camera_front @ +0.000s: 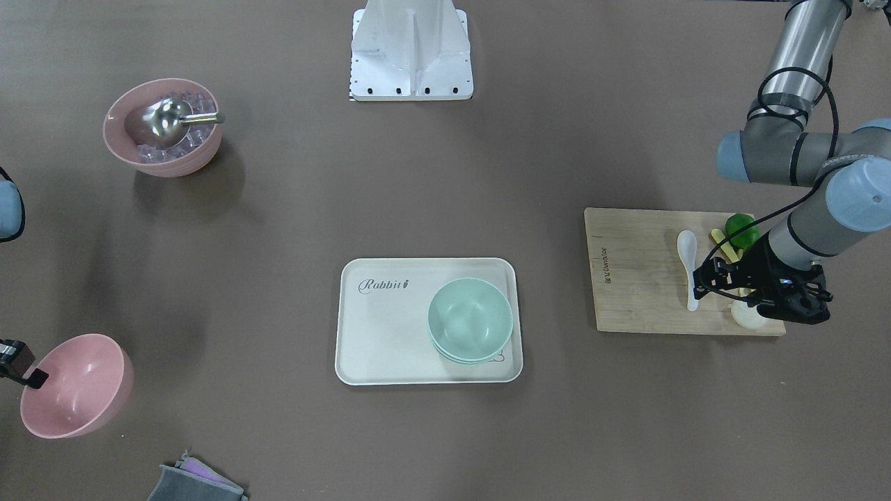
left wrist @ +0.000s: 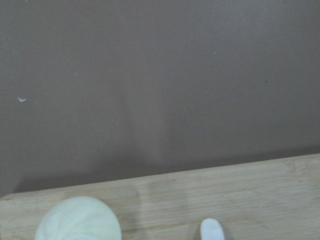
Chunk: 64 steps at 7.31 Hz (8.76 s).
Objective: Stack pink bowl on green and place spoon
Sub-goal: 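Grasp the pink bowl rim with the right gripper while the left lowers, then carry the pink bowl with the right gripper over the green bowls on the tray, then hold the pink bowl above the green bowls while the left gripper grasps the spoon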
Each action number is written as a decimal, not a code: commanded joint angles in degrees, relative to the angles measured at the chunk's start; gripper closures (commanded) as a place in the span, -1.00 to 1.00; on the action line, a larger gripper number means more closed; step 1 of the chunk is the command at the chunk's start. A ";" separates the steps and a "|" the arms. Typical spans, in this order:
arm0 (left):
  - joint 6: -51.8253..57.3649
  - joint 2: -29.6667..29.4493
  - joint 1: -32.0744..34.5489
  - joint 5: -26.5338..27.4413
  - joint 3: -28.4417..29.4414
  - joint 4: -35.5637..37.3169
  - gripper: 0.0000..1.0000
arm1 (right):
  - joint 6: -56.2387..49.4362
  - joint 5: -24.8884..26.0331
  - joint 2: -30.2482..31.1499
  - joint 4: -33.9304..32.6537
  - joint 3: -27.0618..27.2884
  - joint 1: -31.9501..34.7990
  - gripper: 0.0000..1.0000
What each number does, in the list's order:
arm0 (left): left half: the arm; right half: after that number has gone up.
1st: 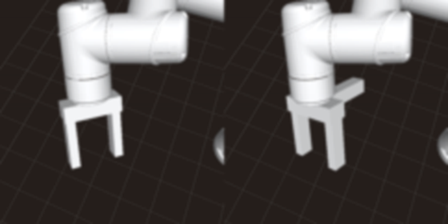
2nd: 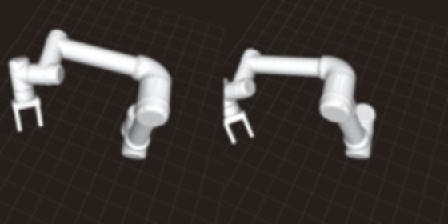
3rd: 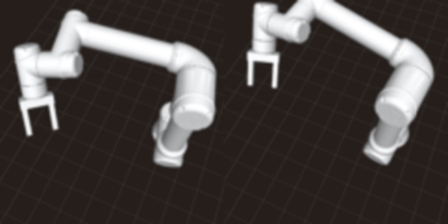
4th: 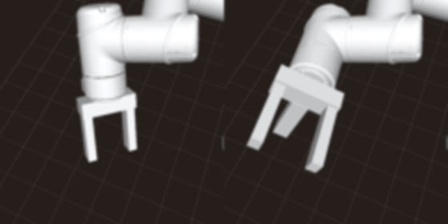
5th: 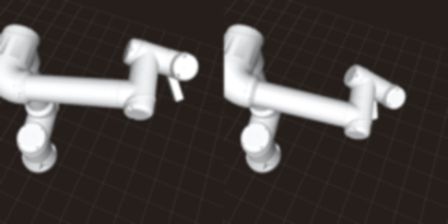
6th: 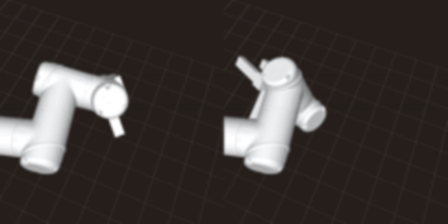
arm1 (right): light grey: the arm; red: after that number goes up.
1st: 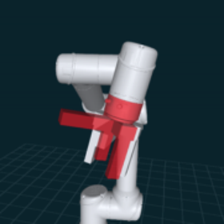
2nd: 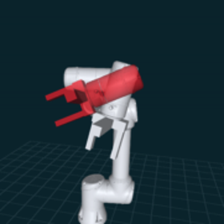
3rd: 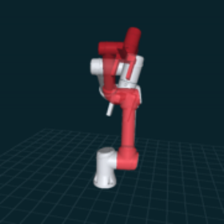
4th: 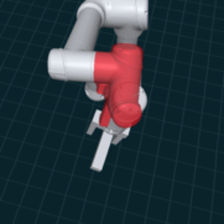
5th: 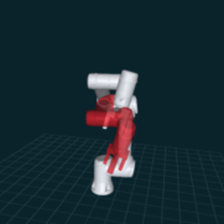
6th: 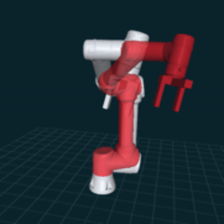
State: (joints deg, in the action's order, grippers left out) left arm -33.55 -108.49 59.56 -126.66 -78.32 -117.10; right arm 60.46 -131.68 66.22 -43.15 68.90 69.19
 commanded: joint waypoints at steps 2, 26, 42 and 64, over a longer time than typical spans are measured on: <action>-3.34 0.47 -1.82 -0.17 -0.69 -0.06 -0.77 | 1.15 -0.15 -0.56 0.00 0.36 -0.46 1.00; -5.21 -5.33 5.30 -13.88 -6.50 2.58 1.00 | 23.74 26.10 -20.85 -0.26 7.49 -26.98 1.00; -30.08 -9.37 0.56 -0.99 -3.68 5.89 -0.08 | 27.08 26.65 -20.52 0.09 7.39 -28.49 1.00; -32.19 -9.81 -7.36 11.35 0.01 9.87 1.00 | 27.00 26.74 -19.46 0.35 8.36 -28.76 1.00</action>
State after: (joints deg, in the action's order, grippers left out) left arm -65.77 -118.03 51.26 -115.14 -77.97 -107.25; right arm 87.45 -104.92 46.53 -42.88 77.18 40.43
